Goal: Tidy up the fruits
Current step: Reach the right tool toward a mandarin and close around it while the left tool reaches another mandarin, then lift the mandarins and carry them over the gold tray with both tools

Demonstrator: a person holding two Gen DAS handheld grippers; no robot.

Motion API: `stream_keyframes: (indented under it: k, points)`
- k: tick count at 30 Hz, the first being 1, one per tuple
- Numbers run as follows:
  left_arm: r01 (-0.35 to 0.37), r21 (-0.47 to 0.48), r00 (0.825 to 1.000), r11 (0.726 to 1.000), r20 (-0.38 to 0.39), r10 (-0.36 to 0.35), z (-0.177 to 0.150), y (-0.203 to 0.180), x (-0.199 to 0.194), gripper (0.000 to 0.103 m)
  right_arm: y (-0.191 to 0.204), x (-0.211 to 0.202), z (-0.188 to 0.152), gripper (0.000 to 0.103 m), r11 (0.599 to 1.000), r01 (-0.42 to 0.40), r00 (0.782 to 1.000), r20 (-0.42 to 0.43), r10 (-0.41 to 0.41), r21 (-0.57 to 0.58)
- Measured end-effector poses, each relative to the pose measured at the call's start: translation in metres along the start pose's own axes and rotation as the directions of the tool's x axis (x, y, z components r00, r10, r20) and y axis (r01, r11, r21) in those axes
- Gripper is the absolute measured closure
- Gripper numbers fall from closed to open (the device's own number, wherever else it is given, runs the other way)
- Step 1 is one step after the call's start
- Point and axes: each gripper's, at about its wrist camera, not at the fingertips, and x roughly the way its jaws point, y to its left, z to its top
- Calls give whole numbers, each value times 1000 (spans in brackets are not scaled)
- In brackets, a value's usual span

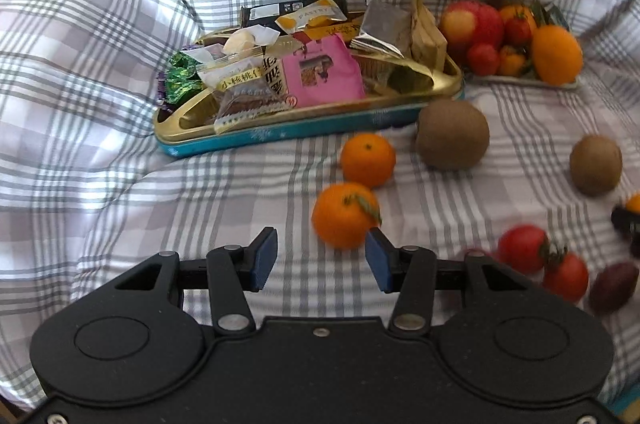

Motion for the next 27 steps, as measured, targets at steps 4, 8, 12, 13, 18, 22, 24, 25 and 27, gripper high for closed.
stream_keyframes:
  k: [4, 8, 12, 13, 18, 22, 24, 25, 27]
  points:
    - [31, -12, 999, 999, -7, -31, 6, -1, 11, 47, 1, 0, -1, 56, 1000, 1, 1000, 5, -1, -12]
    - [45, -21, 999, 999, -29, -46, 8, -4, 19, 47, 1, 0, -2, 56, 1000, 1, 1000, 6, -1, -11]
    - [21, -5, 1000, 1000, -18, -21, 10, -8, 24, 47, 1, 0, -2, 56, 1000, 3, 1000, 8, -3, -14]
    - [19, -4, 1000, 1000, -18, -19, 11, -8, 26, 47, 2, 0, -3, 56, 1000, 4, 1000, 9, -4, -16]
    - [20, -4, 999, 1000, -26, -21, 14, -9, 33, 52, 2, -1, -3, 57, 1000, 5, 1000, 9, -5, -15]
    - [14, -21, 999, 1000, -36, -15, 15, -7, 26, 53, 0, -4, -3, 58, 1000, -5, 1000, 0, 5, -9]
    - [20, -31, 999, 999, -29, -21, 15, -5, 17, 53, -2, -9, -4, 58, 1000, -12, 1000, -1, 12, 2]
    - [24, -36, 999, 999, -24, -25, 15, -4, 9, 53, -3, -12, -4, 58, 1000, -16, 1000, 1, 16, 6]
    - [29, -46, 999, 999, -15, -30, 15, -3, -5, 53, -4, -21, -5, 58, 1000, -21, 1000, 10, 21, 8]
